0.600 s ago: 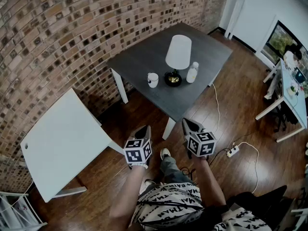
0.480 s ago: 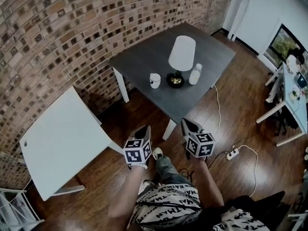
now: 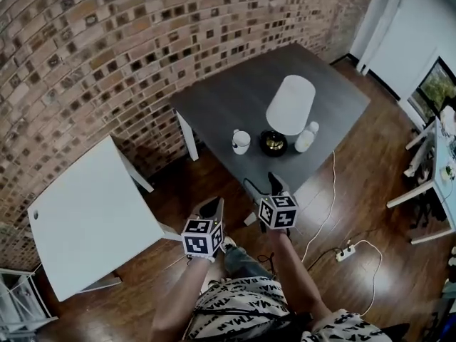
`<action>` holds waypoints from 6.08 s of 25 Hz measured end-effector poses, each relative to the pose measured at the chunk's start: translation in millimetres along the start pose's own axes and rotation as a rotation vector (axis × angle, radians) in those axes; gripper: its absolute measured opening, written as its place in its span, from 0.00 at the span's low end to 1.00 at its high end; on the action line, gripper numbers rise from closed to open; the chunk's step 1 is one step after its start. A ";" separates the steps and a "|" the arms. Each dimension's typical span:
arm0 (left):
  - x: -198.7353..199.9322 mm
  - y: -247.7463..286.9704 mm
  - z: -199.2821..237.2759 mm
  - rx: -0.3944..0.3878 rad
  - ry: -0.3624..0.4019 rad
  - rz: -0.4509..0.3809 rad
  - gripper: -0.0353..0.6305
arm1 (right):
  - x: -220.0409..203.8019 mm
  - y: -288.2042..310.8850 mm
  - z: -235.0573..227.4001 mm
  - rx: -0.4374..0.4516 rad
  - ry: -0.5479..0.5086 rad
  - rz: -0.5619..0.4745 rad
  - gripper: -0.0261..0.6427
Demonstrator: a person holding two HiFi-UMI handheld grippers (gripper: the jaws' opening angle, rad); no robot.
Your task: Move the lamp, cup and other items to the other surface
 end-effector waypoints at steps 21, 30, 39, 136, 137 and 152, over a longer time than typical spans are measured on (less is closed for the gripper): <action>32.4 118.9 60.2 0.076 -0.065 0.035 0.06 | -26.5 226.9 -57.5 0.041 -0.151 0.210 0.77; 36.2 127.9 78.1 0.097 -0.087 0.020 0.06 | -33.8 253.7 -58.5 0.059 -0.191 0.225 0.77; 39.8 124.9 85.1 0.106 -0.104 -0.014 0.06 | -36.2 257.4 -61.6 0.045 -0.223 0.224 0.67; -72.7 -363.9 224.4 0.734 -0.464 -0.513 0.06 | 19.4 59.6 491.1 0.900 -0.467 0.083 0.75; -69.9 -356.4 218.2 0.708 -0.446 -0.499 0.06 | 20.8 54.9 474.1 0.868 -0.445 0.078 0.75; -61.7 -173.4 88.5 0.282 -0.232 -0.210 0.06 | -25.0 -13.4 181.0 0.343 -0.111 0.078 0.73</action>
Point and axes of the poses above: the fingertips, and each gripper's own axes: y forward along the fingers, z to its left, x out of its top, the point moved 4 cm from there along -y, backward along the fingers, and after that the axes turned 14 degrees about -y, right-handed, at the moved point
